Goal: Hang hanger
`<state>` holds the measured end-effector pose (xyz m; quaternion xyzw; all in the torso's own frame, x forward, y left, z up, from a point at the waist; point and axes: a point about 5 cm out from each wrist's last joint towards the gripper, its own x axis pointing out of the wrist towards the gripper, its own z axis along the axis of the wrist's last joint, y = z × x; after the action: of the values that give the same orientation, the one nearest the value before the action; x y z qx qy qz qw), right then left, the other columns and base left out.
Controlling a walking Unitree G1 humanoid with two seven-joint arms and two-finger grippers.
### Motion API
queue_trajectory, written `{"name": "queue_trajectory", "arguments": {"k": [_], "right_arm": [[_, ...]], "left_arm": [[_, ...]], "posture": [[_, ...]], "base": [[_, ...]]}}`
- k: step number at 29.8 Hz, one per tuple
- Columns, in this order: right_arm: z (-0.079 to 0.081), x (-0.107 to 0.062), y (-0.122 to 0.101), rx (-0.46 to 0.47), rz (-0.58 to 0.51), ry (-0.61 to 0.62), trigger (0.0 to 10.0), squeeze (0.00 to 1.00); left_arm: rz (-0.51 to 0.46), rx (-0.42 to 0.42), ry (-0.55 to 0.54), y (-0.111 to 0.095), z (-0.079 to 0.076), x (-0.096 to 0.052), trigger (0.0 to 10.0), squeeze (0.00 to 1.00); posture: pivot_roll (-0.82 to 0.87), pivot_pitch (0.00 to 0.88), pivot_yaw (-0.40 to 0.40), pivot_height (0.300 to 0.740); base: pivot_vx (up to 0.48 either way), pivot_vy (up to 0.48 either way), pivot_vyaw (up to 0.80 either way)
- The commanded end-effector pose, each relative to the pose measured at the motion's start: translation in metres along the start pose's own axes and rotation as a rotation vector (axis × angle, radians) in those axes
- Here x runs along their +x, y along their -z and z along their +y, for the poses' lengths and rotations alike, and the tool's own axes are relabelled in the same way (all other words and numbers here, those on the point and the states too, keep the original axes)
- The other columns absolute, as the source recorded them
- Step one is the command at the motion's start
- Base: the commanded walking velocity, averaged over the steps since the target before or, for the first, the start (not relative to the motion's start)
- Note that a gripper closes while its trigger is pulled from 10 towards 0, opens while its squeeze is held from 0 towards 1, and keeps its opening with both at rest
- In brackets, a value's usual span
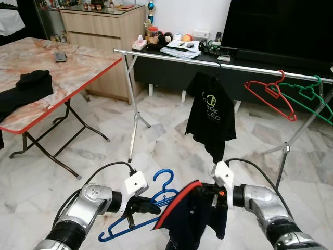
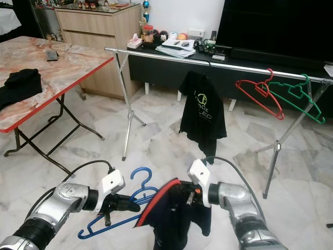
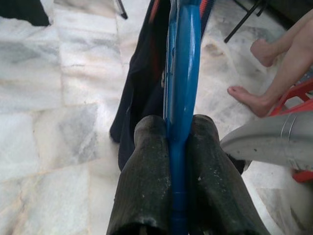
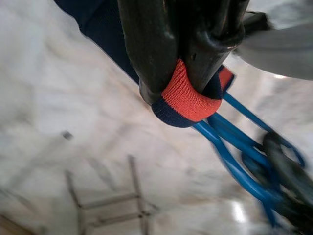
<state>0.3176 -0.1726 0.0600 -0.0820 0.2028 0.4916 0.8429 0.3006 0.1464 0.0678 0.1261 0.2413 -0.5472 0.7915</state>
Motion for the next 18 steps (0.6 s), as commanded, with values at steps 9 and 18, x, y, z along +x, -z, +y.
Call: {"name": "queue_trajectory", "arguments": {"k": [9, 18], "right_arm": [[-0.03, -0.005, -0.018, 0.001, -0.007, 0.406, 0.0, 0.0], [-0.031, -0.019, 0.022, 0.141, 0.097, 0.718, 0.0, 0.0]], "left_arm": [[0.03, -0.007, -0.051, 0.015, 0.003, -0.015, 0.0, 0.0], [0.035, -0.048, -0.228, 0.041, 0.005, -0.032, 0.0, 0.0]], "posture": [[0.06, 0.0, -0.043, 0.74], [0.06, 0.008, -0.06, 0.74]], "base": [[0.0, 0.0, 0.0], [0.0, 0.0, 0.0]]}}
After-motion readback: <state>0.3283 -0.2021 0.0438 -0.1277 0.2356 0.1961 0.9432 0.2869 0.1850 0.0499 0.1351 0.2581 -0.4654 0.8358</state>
